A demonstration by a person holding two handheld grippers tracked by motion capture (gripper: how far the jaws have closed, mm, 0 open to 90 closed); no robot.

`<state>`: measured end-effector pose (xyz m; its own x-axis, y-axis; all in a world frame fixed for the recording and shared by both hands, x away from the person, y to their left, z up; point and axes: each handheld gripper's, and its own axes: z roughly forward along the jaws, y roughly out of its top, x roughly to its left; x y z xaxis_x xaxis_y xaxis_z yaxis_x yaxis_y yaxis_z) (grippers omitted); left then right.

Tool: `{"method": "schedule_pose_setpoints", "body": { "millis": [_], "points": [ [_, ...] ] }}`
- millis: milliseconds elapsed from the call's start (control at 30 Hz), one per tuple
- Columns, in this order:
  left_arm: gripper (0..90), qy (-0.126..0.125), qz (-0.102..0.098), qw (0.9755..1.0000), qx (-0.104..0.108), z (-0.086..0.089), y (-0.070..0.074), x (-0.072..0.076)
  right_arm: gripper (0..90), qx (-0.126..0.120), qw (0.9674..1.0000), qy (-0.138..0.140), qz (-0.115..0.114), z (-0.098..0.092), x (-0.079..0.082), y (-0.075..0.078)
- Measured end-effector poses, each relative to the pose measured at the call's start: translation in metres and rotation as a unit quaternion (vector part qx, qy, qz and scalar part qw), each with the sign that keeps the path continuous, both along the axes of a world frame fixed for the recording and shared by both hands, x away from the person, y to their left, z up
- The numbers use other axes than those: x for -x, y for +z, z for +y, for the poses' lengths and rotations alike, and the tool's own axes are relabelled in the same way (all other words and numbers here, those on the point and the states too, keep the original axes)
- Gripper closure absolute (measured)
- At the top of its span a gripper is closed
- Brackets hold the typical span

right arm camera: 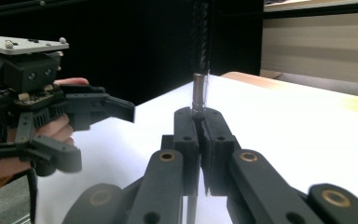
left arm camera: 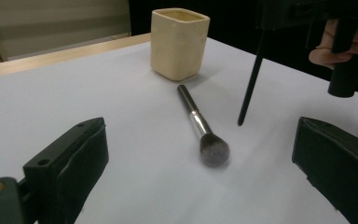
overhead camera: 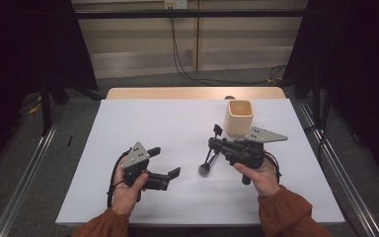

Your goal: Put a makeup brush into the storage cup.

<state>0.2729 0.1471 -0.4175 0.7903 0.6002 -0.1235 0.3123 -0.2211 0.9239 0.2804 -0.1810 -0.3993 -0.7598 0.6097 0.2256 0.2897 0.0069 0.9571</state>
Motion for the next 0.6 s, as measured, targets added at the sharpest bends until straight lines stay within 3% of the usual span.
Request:
{"method": "schedule_pose_setpoints", "body": {
  "millis": [267,500,600],
  "points": [
    [2.9,0.039,-0.016,0.9991,0.003,0.025,-0.003,0.001,86.3,0.001,0.9997,-0.023,-0.001,-0.019,0.002,0.001],
    [2.8,0.065,-0.018,0.9974,0.026,0.046,-0.006,0.002,86.3,0.002,0.9992,-0.040,-0.003,-0.032,0.003,0.001],
    [3.4,0.073,-0.015,0.9962,0.046,0.053,-0.008,0.003,86.3,0.004,0.9989,-0.046,-0.002,-0.036,0.003,0.000]
  ]
}}
